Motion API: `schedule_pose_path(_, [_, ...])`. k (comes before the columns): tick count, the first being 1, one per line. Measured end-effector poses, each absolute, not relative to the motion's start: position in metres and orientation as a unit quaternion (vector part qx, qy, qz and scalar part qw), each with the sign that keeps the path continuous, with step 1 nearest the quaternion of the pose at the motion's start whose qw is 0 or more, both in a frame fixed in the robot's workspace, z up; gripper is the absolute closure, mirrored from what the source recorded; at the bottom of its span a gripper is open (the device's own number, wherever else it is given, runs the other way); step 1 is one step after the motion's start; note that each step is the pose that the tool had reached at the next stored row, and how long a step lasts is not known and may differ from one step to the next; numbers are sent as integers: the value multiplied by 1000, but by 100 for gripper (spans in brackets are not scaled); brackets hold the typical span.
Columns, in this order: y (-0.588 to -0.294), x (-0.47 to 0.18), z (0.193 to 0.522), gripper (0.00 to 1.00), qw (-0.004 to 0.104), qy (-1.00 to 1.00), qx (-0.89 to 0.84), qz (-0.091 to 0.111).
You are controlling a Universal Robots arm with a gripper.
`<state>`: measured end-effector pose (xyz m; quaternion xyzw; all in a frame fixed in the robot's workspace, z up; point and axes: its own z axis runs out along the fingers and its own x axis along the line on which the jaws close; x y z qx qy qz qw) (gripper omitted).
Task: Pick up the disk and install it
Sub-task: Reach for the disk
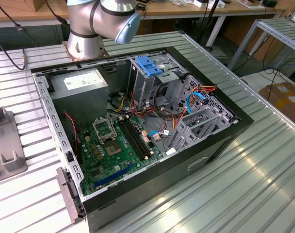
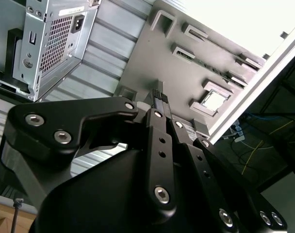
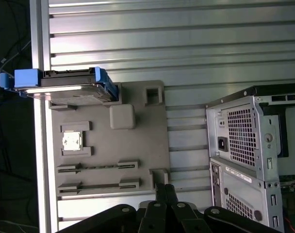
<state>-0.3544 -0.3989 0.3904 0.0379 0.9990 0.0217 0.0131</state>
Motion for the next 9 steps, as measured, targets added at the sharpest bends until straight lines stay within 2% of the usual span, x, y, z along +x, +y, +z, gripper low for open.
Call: schedule_pose_path(9, [-399,-356,390,90,13,999,38,22])
